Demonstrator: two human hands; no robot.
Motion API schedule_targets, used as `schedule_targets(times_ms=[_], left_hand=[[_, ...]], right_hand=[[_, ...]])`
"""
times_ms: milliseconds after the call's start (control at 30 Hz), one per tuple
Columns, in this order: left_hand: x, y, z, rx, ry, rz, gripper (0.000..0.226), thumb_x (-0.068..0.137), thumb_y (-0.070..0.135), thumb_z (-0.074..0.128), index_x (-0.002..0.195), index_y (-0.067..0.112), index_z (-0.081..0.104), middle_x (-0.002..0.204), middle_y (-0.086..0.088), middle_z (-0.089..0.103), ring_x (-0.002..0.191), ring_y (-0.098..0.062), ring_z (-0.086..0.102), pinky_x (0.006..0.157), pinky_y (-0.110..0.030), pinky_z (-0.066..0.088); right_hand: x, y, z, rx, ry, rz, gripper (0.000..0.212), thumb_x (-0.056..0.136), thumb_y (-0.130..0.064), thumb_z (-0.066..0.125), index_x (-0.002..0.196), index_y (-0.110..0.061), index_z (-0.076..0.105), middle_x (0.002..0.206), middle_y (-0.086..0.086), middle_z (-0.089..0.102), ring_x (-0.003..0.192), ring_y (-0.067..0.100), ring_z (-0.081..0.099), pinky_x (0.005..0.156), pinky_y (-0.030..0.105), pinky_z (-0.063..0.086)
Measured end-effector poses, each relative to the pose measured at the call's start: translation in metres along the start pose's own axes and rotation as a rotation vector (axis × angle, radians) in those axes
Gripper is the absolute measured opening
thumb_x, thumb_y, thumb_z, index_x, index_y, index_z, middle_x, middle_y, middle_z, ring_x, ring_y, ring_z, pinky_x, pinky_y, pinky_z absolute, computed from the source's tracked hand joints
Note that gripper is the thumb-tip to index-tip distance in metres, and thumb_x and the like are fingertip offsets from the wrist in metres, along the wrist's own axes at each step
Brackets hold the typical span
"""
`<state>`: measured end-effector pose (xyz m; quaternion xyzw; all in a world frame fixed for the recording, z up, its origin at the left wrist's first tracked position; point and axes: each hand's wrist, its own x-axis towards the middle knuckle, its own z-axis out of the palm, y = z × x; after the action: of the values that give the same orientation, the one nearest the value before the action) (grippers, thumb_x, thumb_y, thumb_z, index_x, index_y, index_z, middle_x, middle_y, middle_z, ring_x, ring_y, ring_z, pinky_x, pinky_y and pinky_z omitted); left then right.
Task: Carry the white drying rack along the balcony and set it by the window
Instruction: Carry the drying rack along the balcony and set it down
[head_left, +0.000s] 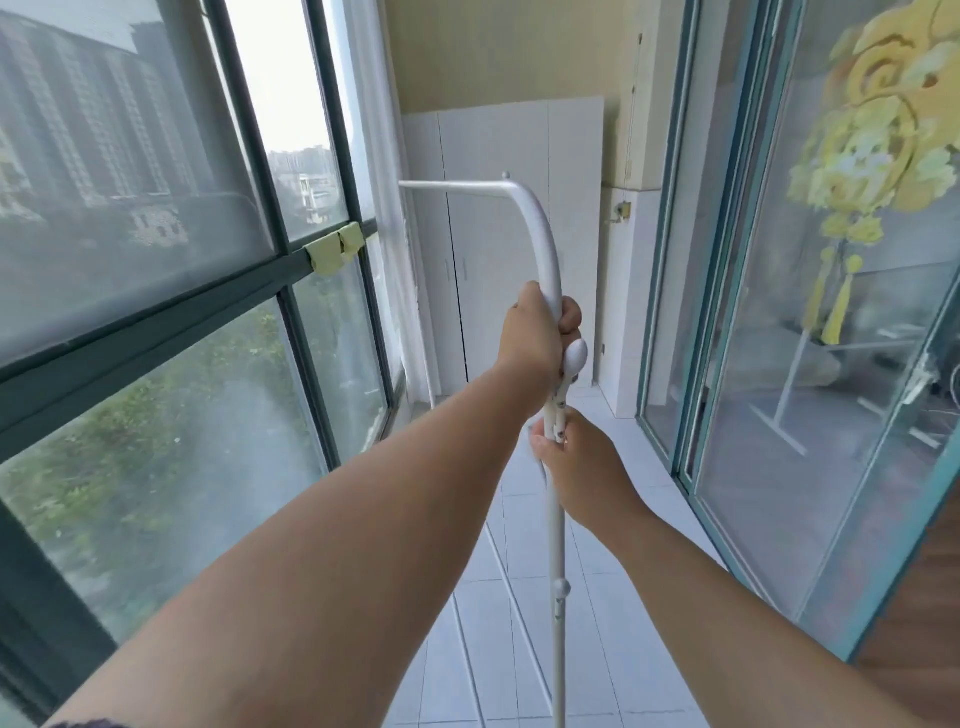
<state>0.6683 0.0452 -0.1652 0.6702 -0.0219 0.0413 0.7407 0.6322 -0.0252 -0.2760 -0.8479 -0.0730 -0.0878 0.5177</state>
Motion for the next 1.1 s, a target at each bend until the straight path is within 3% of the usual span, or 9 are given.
schedule_targets(times_ms=[200,367,533,700,900,1100], left_hand=[[0.07,-0.002,-0.008,0.011,-0.085,0.009,0.024,0.078,0.028,0.024,0.056,0.017,0.025,0.055,-0.006,0.021,0.047,-0.019,0.02,0.051,-0.03,0.023],[0.123,-0.005,-0.02,0.023,-0.081,0.045,0.025,0.079,0.027,0.023,0.056,0.017,0.025,0.057,-0.006,0.022,0.048,-0.02,0.021,0.053,-0.031,0.024],[0.188,-0.014,-0.029,0.029,-0.068,0.057,0.031,0.081,0.027,0.021,0.053,0.017,0.026,0.054,-0.006,0.023,0.046,-0.021,0.022,0.05,-0.028,0.03],[0.254,-0.021,-0.021,0.067,-0.049,0.076,0.028,0.08,0.024,0.022,0.053,0.017,0.026,0.057,-0.006,0.023,0.046,-0.02,0.023,0.049,-0.026,0.03],[0.334,-0.023,-0.001,0.087,0.041,0.041,0.033,0.08,0.028,0.022,0.05,0.016,0.026,0.049,-0.005,0.023,0.042,-0.02,0.022,0.046,-0.024,0.029],[0.391,-0.021,0.012,0.085,0.059,0.044,0.026,0.079,0.025,0.021,0.054,0.016,0.024,0.046,-0.002,0.023,0.039,-0.017,0.021,0.044,-0.021,0.03]], right_hand=[[0.059,0.004,0.011,-0.017,0.054,0.002,0.014,0.098,-0.03,0.053,0.096,-0.02,0.062,0.088,0.005,0.069,0.082,0.026,0.064,0.061,0.028,0.042],[0.11,0.009,0.025,-0.015,0.064,-0.003,0.017,0.097,-0.027,0.055,0.105,-0.019,0.067,0.1,0.0,0.071,0.094,0.018,0.066,0.077,0.03,0.051],[0.171,0.023,0.042,-0.01,0.093,-0.051,0.017,0.098,-0.028,0.056,0.105,-0.017,0.068,0.094,-0.002,0.071,0.092,0.018,0.066,0.075,0.026,0.05],[0.242,0.047,0.044,-0.005,0.097,-0.113,0.019,0.098,-0.028,0.057,0.102,-0.012,0.066,0.095,0.005,0.073,0.091,0.021,0.067,0.082,0.037,0.054],[0.331,0.075,0.031,0.001,0.034,-0.176,0.017,0.098,-0.029,0.058,0.094,-0.013,0.065,0.081,0.003,0.069,0.079,0.018,0.066,0.07,0.03,0.052],[0.397,0.093,0.021,-0.019,0.015,-0.241,0.013,0.096,-0.024,0.06,0.085,-0.019,0.059,0.065,-0.008,0.055,0.062,0.009,0.054,0.053,0.013,0.036]])
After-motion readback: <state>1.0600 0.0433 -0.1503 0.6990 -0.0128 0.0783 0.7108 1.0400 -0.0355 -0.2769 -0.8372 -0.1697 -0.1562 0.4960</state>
